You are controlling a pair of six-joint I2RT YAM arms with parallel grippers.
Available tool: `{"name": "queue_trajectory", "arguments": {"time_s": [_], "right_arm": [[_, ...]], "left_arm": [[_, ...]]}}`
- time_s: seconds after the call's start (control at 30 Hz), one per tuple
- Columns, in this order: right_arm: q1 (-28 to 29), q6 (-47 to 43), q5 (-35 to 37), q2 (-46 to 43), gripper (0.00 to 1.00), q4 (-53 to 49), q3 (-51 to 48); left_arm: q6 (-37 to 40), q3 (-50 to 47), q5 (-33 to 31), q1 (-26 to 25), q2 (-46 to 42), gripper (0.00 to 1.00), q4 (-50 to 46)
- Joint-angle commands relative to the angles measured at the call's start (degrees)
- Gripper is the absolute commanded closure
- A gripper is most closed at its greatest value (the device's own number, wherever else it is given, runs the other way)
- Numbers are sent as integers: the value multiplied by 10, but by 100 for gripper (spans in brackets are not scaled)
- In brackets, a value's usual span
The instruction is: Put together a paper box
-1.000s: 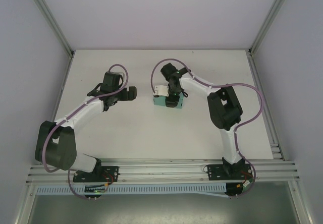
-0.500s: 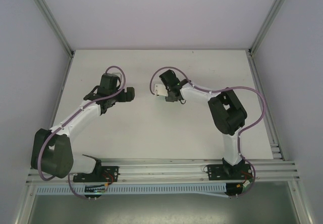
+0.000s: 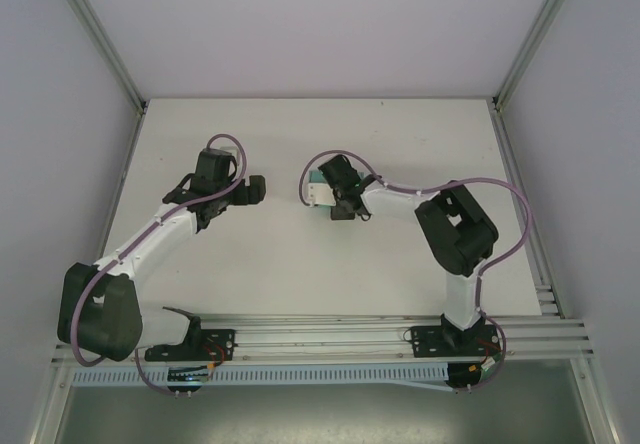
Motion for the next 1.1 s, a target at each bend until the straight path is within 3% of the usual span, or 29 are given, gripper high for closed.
{"name": "queue_trajectory", "arguments": {"time_s": [0.0, 0.13, 0.2, 0.33, 0.4, 0.53, 0.63, 0.7, 0.77, 0.8, 0.87, 0.9, 0.97, 1.03, 1.07], "right_arm": [[13, 35, -44, -62, 8, -84, -1], [19, 84, -76, -108, 7, -171, 3], [19, 115, -111, -136, 1, -180, -12], [4, 203, -82, -238, 1, -43, -109], [-31, 293, -69, -303, 1, 31, -159], [-172, 472, -125, -445, 1, 165, -296], [-252, 540, -91, -513, 1, 304, -424], [-285, 560, -91, -535, 1, 352, -482], [-318, 579, -99, -536, 1, 394, -522], [-334, 585, -106, -525, 1, 422, -537], [-367, 610, -104, -485, 1, 503, -558], [-382, 619, -106, -456, 1, 540, -563], [-404, 636, -106, -384, 1, 607, -564], [-410, 632, -110, -328, 1, 647, -543], [-411, 627, -113, -291, 1, 670, -532]], "left_arm": [[9, 4, 4, 3, -10, 2, -3], [14, -4, 11, 4, -14, 2, 20], [18, -16, 2, 5, -17, 2, 46], [27, -56, -36, 35, -29, 1, 132], [35, -89, -62, 66, -34, 2, 192], [63, -173, -90, 130, -37, 1, 354], [122, -230, -115, 141, -8, 1, 494], [143, -231, -120, 143, 27, 2, 508], [166, -245, -121, 148, 77, 1, 595], [167, -226, -113, 148, 81, 1, 561], [184, -257, -60, 164, 116, 1, 666], [177, -268, -47, 165, 101, 1, 666], [166, -319, 35, 193, 94, 1, 739], [171, -338, 51, 203, 131, 1, 829], [167, -325, 58, 203, 107, 1, 759]]}}
